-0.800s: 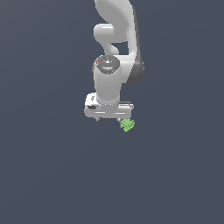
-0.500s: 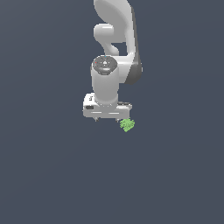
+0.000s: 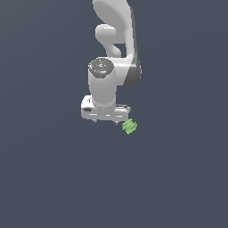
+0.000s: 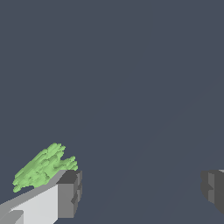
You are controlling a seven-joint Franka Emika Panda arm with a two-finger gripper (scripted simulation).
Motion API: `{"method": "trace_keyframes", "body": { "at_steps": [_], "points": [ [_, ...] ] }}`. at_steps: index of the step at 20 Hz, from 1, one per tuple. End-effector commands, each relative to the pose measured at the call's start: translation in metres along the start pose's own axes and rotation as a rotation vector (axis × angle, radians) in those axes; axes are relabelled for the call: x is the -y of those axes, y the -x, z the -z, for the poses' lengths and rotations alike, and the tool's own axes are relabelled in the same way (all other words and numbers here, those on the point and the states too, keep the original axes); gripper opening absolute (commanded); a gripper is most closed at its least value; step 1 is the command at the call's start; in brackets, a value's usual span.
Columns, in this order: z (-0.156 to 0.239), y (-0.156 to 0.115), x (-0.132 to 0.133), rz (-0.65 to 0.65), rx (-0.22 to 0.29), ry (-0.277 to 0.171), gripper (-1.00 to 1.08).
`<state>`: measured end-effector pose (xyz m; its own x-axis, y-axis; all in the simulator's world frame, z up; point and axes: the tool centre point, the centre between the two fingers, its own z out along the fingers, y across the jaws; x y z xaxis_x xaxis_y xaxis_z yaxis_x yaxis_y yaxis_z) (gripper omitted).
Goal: Pick up the object and move it to a goal position.
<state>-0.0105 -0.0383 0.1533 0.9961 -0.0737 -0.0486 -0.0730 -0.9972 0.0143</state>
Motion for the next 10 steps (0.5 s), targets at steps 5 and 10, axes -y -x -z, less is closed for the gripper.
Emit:
{"method": "trace_keyframes", "body": {
  "at_steps": [5, 10],
  "points": [
    [-0.002, 0.001, 0.005, -0.028, -0.001, -0.001, 1.00],
    [-0.006, 0.004, 0.013, -0.078, -0.004, -0.002, 1.00]
  ]
}}
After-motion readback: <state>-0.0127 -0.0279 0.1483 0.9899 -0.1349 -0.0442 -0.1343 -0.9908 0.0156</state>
